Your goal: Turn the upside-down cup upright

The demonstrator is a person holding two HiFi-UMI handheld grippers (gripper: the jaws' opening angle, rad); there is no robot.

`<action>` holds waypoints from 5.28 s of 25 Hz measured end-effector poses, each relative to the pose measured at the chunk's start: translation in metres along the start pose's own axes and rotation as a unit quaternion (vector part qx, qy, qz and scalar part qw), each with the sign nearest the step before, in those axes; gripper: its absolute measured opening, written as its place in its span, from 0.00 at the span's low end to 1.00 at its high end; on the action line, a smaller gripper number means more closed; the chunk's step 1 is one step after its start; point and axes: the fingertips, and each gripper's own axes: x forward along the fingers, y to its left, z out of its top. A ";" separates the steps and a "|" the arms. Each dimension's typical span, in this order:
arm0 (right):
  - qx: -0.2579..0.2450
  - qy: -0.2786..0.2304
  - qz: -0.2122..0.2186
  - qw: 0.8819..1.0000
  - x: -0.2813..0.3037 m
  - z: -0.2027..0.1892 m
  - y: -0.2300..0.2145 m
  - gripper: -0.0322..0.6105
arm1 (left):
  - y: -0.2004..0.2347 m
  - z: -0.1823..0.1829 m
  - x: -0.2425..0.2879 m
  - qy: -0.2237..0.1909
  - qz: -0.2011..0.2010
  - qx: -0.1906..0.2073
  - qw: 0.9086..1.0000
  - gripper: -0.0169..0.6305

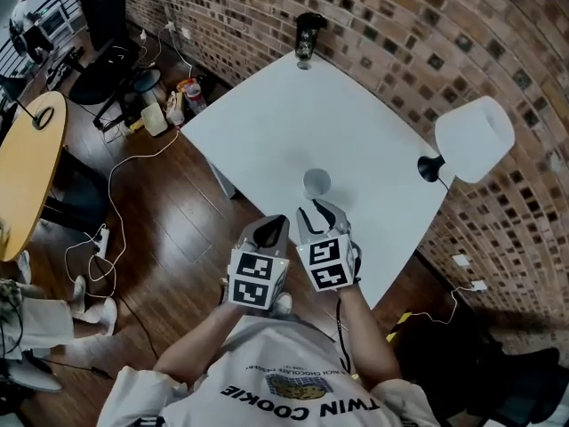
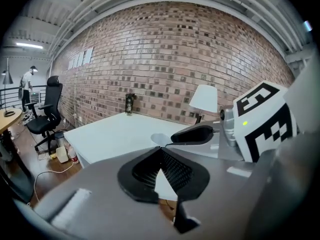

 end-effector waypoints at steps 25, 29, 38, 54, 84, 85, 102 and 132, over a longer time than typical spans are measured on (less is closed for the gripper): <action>0.095 0.108 -0.004 0.990 0.090 -0.002 -0.028 0.09 | 0.084 0.036 0.085 0.032 -0.121 0.019 0.992 0.04; 0.256 0.017 0.028 0.966 0.088 0.020 -0.032 0.09 | 0.090 0.039 0.090 0.032 -0.123 0.018 0.992 0.04; 0.534 -0.090 0.100 0.834 0.097 -0.003 -0.038 0.09 | 0.098 0.039 0.090 0.031 -0.111 0.014 0.993 0.04; 0.527 -0.068 0.067 0.844 0.095 -0.020 -0.041 0.23 | 0.096 0.036 0.083 0.028 -0.097 0.012 0.995 0.04; -0.356 0.345 0.173 0.851 0.173 -0.028 0.029 0.45 | 0.178 0.042 0.070 0.014 -0.060 -0.021 0.998 0.04; -0.364 0.348 0.173 0.847 0.174 -0.028 0.029 0.45 | 0.180 0.042 0.071 0.014 -0.059 -0.022 0.998 0.04; 0.032 0.016 0.061 0.998 0.182 0.072 0.009 0.45 | 0.188 0.045 0.072 0.019 -0.060 -0.019 0.998 0.04; 0.173 -0.079 -0.013 0.982 0.157 0.034 0.001 0.45 | 0.147 0.035 0.061 0.027 -0.030 0.001 0.999 0.04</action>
